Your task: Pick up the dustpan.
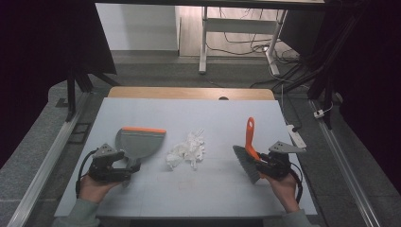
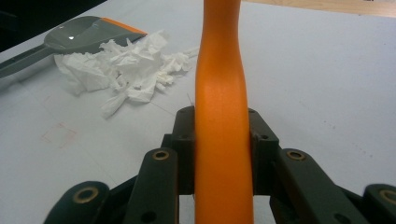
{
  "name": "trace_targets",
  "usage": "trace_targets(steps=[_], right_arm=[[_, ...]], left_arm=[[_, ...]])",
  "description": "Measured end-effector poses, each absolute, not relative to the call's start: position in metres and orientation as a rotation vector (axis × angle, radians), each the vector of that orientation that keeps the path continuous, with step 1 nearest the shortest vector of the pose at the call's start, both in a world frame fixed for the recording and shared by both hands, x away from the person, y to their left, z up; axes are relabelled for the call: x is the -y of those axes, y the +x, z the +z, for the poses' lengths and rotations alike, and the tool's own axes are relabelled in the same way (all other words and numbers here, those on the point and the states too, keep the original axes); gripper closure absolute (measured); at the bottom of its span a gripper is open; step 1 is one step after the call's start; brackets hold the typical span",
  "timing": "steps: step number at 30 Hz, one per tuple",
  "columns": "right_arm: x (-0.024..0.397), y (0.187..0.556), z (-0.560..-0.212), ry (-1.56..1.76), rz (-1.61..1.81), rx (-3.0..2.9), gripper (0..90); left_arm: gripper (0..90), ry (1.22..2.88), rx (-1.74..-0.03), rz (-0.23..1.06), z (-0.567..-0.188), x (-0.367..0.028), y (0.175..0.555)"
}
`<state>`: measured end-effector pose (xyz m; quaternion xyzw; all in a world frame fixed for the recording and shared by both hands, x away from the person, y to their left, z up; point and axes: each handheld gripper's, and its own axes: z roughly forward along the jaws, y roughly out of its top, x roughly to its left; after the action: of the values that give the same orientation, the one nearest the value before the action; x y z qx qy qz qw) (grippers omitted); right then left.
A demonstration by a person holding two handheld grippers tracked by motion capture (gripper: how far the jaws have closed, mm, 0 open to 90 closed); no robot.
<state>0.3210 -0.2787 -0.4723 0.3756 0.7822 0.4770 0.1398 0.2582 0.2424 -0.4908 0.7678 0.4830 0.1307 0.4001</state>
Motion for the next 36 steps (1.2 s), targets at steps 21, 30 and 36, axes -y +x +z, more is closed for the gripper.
trace_targets(steps=[21, 30, 36], right_arm=[[0.279, 0.32, -0.472, 1.08, 1.39, -2.251, 70.3], [0.278, 0.319, -0.471, 1.078, 1.394, -2.249, 70.3], [0.281, 0.318, -0.469, 1.079, 1.403, -2.235, 70.4]], left_arm=[[17.4, 1.952, -1.237, 0.32, -0.491, -0.24, 0.258], [17.4, 1.951, -1.241, 0.334, -0.487, -0.24, 0.257], [16.6, 1.992, -1.228, 0.372, -0.47, -0.232, 0.252]])
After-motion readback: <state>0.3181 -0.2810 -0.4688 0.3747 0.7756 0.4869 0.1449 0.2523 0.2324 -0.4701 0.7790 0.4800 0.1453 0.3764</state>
